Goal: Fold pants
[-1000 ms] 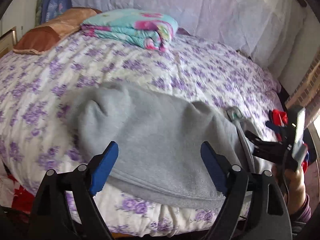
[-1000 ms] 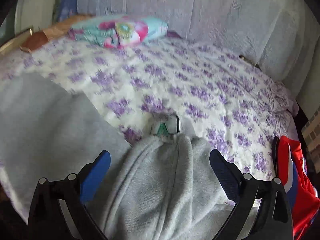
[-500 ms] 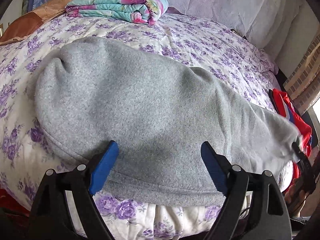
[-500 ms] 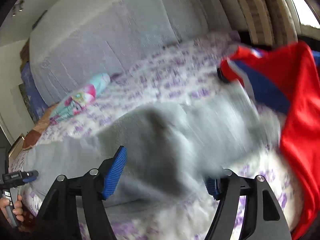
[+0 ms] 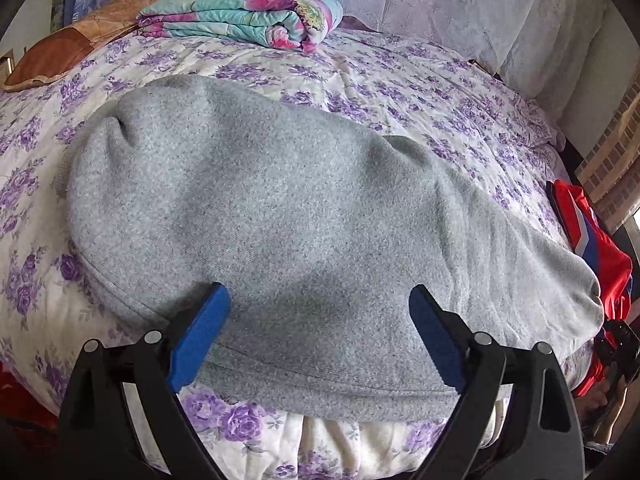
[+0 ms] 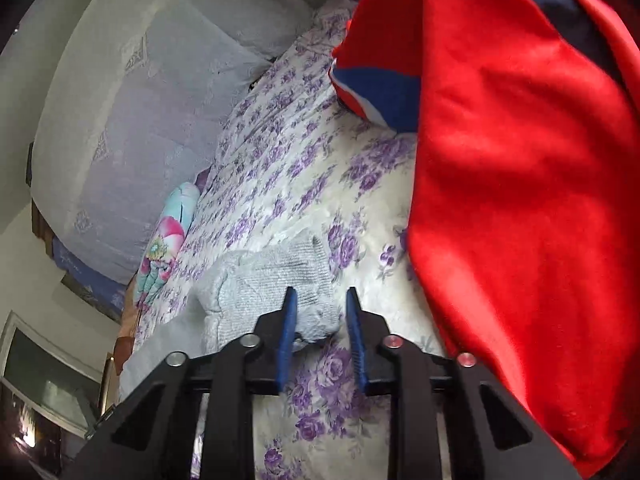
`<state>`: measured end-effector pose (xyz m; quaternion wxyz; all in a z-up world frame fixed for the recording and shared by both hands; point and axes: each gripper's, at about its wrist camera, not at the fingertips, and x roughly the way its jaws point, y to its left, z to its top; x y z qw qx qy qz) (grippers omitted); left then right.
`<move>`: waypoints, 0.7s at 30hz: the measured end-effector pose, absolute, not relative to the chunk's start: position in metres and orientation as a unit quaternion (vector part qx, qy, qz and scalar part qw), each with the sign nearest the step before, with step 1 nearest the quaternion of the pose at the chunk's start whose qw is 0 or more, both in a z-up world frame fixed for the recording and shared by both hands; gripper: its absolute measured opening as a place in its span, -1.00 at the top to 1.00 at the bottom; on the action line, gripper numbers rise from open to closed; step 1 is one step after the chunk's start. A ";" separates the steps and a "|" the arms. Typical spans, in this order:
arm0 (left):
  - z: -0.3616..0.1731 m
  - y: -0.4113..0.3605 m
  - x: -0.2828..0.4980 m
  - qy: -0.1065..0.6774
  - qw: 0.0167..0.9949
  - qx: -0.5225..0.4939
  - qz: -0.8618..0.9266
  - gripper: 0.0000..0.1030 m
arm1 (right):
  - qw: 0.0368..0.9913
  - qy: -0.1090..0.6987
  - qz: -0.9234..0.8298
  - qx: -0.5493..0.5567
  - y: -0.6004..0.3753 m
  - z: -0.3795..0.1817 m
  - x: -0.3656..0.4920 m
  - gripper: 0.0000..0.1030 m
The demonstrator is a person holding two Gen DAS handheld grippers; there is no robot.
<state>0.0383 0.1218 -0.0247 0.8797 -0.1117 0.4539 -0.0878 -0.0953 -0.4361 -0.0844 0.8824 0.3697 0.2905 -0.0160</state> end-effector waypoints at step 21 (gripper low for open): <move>-0.026 0.110 0.049 0.463 0.878 -0.097 -0.075 -0.90 | 0.893 0.328 -0.053 0.305 -0.449 -0.069 -0.055 0.16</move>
